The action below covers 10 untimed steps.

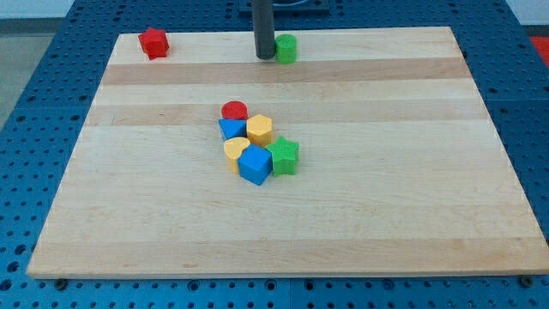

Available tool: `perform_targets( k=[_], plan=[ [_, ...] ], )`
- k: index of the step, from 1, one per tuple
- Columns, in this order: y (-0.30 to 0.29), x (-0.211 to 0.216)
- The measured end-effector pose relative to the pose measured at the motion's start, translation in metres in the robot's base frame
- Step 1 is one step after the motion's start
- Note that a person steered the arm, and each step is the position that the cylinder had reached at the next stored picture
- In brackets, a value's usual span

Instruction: Push the green circle to the top center

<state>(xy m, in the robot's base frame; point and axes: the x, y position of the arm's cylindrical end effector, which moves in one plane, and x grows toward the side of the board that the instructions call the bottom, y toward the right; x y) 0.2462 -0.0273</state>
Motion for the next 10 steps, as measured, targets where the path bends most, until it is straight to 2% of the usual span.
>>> perform_targets(
  k=[1, 2, 3, 4, 6, 10],
  plan=[
    [0.011, -0.008],
    [0.008, 0.006],
    [0.032, 0.048],
    [0.07, 0.048],
    [0.073, -0.005],
    [0.067, -0.01]
  ],
)
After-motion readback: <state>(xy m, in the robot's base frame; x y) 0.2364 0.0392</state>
